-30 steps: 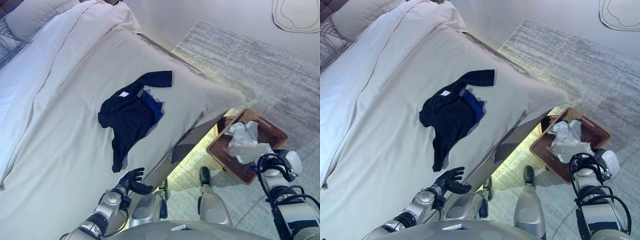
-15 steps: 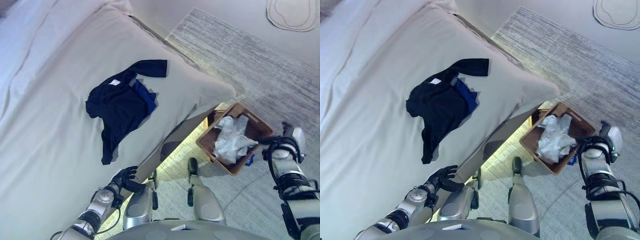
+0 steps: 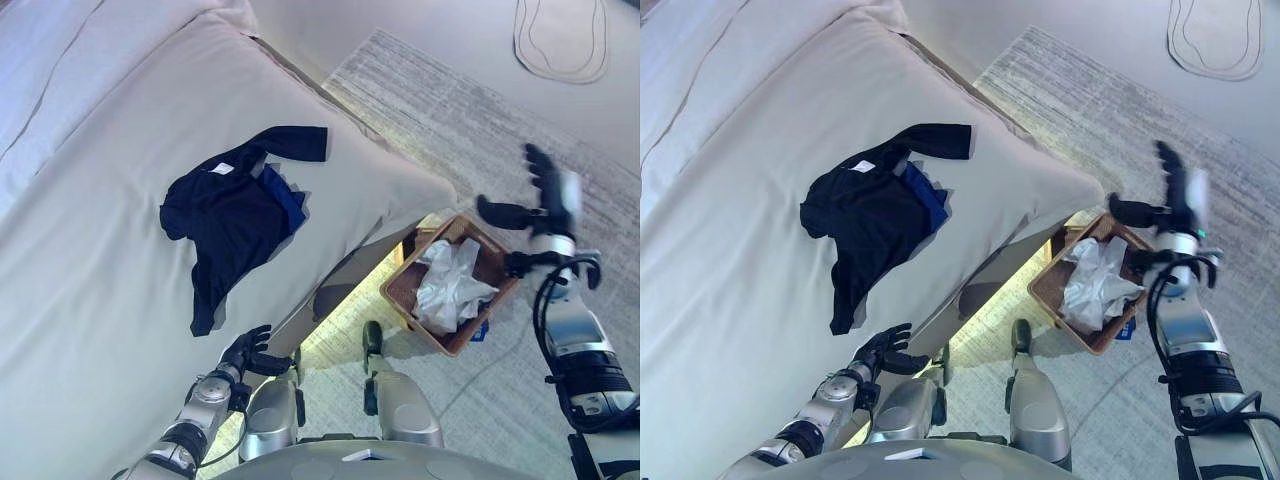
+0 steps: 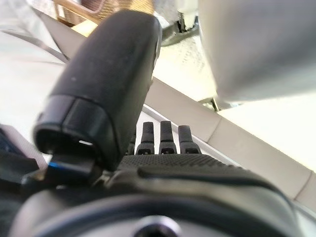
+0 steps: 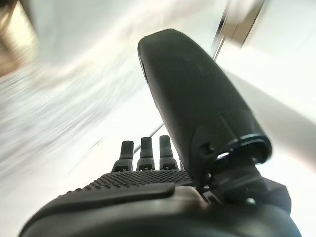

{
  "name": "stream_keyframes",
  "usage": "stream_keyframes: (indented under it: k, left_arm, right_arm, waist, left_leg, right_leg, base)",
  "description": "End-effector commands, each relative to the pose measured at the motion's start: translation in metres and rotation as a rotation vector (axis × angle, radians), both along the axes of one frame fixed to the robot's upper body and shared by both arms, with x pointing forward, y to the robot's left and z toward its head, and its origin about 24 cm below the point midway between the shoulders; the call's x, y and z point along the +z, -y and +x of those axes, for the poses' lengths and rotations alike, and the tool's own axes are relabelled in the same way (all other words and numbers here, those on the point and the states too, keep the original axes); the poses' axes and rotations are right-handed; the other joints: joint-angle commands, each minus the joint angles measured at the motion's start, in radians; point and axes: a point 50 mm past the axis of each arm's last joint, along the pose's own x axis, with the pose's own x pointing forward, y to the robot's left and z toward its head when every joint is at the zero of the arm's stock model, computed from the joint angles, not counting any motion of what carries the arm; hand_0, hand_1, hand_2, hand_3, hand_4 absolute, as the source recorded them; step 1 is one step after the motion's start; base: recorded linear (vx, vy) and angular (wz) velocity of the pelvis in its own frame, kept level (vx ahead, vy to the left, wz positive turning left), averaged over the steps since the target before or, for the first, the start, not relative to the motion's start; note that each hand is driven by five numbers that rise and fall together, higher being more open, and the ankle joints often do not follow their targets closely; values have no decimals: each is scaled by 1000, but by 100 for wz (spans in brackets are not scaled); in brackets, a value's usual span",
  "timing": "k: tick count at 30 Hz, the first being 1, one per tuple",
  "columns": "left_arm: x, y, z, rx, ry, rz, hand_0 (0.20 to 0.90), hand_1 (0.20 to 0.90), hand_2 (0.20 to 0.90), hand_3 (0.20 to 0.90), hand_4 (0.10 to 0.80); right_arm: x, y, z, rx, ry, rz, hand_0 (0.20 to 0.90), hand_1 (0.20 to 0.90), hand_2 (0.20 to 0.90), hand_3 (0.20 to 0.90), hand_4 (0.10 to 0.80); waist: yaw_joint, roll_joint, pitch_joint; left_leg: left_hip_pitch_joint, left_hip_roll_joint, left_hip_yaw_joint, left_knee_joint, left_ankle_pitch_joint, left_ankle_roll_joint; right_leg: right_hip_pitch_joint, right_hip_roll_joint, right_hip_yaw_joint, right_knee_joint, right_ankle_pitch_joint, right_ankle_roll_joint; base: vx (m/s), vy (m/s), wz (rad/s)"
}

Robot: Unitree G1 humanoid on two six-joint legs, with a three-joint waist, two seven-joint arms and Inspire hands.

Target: Pick up the clothes from the bed and place them into the basket

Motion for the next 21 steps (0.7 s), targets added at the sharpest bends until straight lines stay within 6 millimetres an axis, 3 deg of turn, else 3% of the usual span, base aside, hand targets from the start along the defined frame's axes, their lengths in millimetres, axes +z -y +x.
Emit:
stream_keyframes:
  k: [1,5,8,13,17,21]
  left_arm:
    - [-8,-20,-21,18,-68,62,900,900,900,900,800]
    - [-7,-25,-21,13,-79,79,900,900,900,900,800]
    - [-4,-38,-21,15,-89,112,900,900,900,900,800]
    - [1,-58,-20,37,-96,153,900,900,900,900,800]
    - [5,-67,-17,41,-84,175,900,900,900,900,800]
    - [12,-70,-6,27,-36,172,900,900,900,900,800]
  right_arm:
    - [31,-41,24,268,44,-244,900,900,900,900,800]
    - [39,-68,46,347,-1,-323,900,900,900,900,800]
    - [51,-101,67,383,-3,-427,900,900,900,900,800]
    - [64,-123,87,350,-43,-528,900,900,900,900,800]
    - [62,-124,102,243,-126,-566,900,900,900,900,800]
    - [49,-98,111,68,-283,-570,900,900,900,900,800]
  waist:
    - [97,-101,-110]
    - [165,-108,-102]
    - [248,-114,-88]
    - [335,-121,-66]
    - [408,-125,-43]
    - [466,-122,1]
  left_leg:
    - [-41,-79,-39,117,-120,65]
    - [-44,-95,-83,132,-122,74]
    - [-54,-110,-146,125,-108,84]
    - [-84,-124,-200,112,-85,93]
    - [-134,-134,-239,113,-67,95]
    - [-188,-138,-261,115,-55,92]
  right_leg:
    - [6,-65,-40,117,-91,7]
    - [30,-86,-81,138,-100,12]
    - [44,-106,-128,160,-100,26]
    - [49,-129,-183,175,-91,47]
    - [44,-143,-219,185,-89,48]
    - [23,-143,-247,187,-89,47]
  base:
    - [74,87,36]
    - [90,112,51]
    - [85,80,63]
    - [38,71,59]
    - [30,59,46]
    - [-37,1,37]
